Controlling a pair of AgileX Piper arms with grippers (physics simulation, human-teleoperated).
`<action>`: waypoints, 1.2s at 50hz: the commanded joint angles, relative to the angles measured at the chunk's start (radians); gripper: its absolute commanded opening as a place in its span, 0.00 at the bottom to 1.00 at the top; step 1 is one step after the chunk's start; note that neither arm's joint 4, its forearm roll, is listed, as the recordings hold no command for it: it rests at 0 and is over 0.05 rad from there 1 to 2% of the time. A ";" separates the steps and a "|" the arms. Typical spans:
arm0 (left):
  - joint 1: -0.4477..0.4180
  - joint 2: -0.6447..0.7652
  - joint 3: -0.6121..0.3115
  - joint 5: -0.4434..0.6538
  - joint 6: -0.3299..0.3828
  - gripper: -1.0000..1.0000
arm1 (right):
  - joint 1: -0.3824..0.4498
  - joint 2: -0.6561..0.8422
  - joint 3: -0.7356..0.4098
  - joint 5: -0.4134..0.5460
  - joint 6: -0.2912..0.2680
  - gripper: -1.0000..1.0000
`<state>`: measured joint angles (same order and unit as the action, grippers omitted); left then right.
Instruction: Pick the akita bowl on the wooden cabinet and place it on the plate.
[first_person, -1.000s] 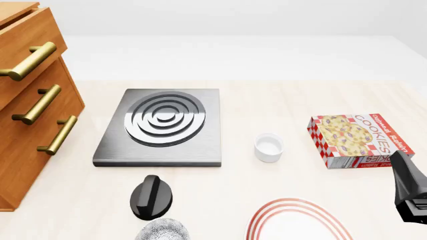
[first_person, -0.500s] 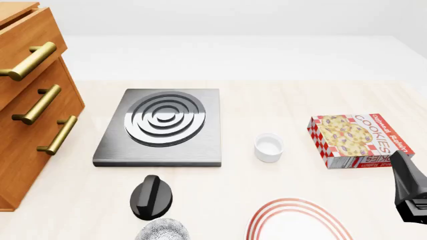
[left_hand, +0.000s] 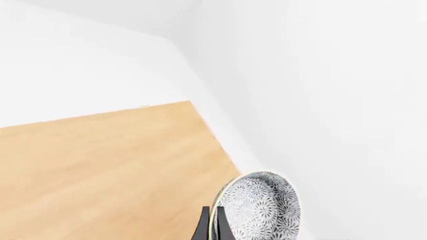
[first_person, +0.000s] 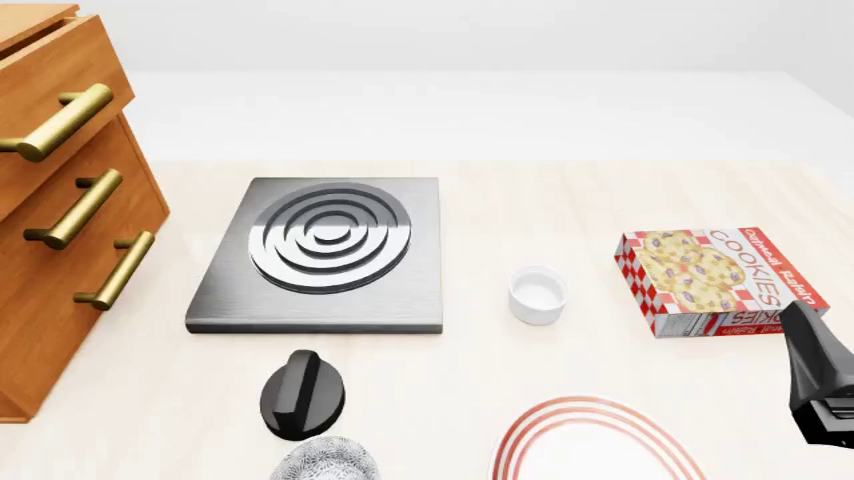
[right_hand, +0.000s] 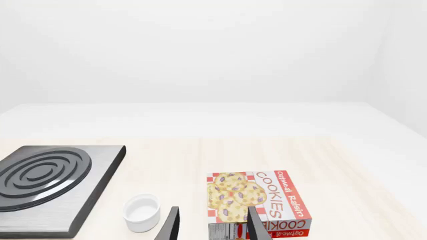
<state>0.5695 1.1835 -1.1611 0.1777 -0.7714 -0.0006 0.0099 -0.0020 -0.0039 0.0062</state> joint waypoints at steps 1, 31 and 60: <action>-0.052 -0.085 0.023 0.016 -0.060 0.00 | 0.000 0.000 0.000 0.000 0.000 1.00; -0.249 -0.241 0.027 0.143 -0.109 0.00 | 0.000 0.000 0.000 0.000 0.000 1.00; -0.396 -0.253 -0.025 0.215 -0.093 0.00 | 0.000 0.000 0.000 0.000 0.000 1.00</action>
<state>0.2220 0.9257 -1.1674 0.3810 -0.8712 -0.0006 0.0099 -0.0020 -0.0039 0.0063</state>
